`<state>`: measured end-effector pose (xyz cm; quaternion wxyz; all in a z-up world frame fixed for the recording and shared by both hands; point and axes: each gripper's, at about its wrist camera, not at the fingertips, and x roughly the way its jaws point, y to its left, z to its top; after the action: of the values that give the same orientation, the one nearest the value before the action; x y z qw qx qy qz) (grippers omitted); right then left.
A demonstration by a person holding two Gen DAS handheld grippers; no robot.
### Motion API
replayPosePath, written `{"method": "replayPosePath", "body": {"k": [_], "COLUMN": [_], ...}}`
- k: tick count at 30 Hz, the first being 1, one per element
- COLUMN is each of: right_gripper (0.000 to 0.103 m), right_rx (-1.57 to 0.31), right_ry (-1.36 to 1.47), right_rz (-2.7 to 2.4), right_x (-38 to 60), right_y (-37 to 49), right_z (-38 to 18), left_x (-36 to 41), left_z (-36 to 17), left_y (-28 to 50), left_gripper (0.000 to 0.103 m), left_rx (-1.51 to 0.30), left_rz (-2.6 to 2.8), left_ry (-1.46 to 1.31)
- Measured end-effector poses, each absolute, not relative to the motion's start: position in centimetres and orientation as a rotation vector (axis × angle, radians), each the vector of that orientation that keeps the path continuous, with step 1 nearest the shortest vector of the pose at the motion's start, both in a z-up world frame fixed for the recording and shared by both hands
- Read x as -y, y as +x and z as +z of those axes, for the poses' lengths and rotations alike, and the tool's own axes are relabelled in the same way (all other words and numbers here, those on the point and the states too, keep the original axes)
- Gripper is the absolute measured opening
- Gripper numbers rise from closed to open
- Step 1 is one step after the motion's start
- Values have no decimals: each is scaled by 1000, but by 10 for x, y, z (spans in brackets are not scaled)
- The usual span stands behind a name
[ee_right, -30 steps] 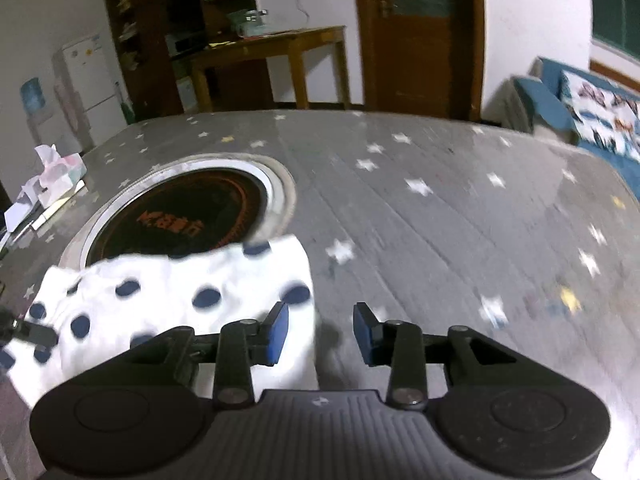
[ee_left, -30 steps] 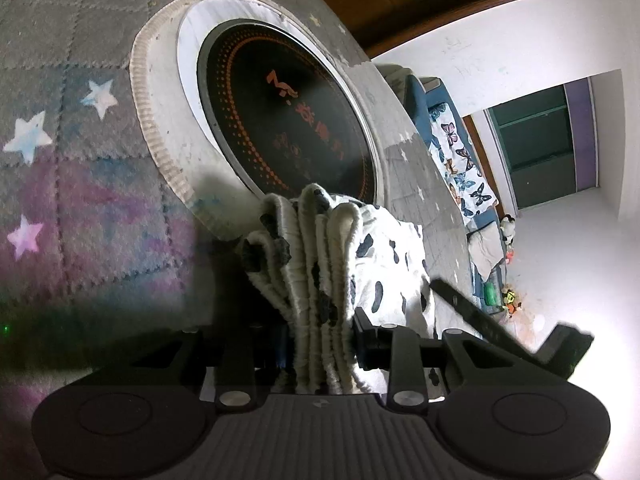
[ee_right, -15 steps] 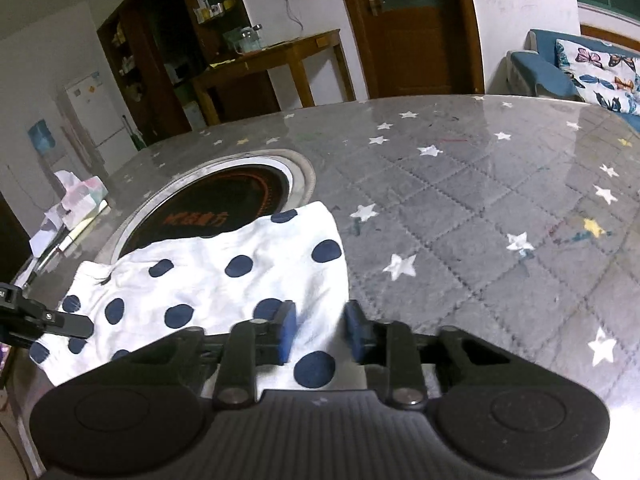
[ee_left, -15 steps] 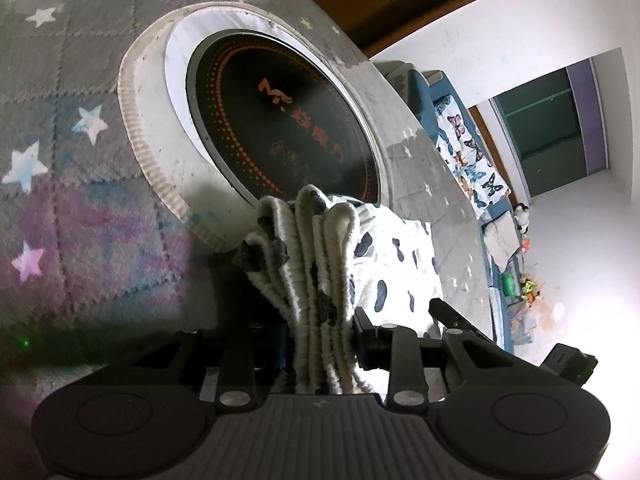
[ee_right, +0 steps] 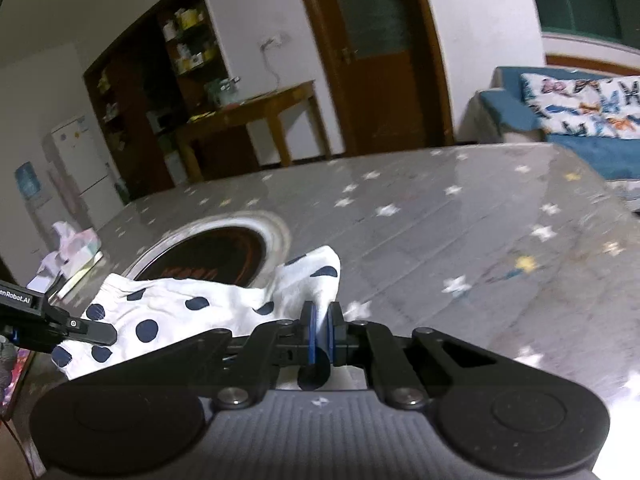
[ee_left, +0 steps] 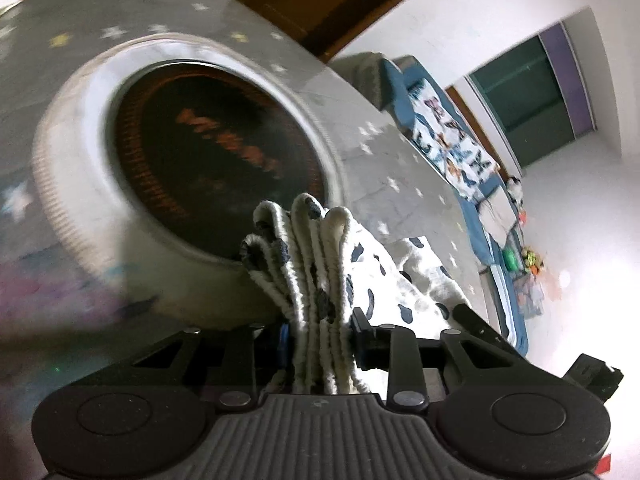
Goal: Fold clothes
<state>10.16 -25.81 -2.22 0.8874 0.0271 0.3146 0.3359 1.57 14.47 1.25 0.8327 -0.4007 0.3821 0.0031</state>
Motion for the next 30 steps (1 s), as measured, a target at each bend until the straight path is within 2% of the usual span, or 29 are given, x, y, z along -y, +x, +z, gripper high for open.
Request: {"method": "replayPosePath", "body": {"k": [15, 30], "right_gripper": [5, 6], "right_rx": [-558, -648], "right_ry": [70, 95], "right_rz": [440, 282], "right_x": [341, 381], "right_y": [151, 199], "right_z": [10, -41], "left_x": [-50, 2], "left_z": [37, 2], "left_y": [131, 184], "left_gripper": [31, 33], "left_rx": [-853, -952], "left_rz": [-157, -201], "left_ry": [-725, -637]}}
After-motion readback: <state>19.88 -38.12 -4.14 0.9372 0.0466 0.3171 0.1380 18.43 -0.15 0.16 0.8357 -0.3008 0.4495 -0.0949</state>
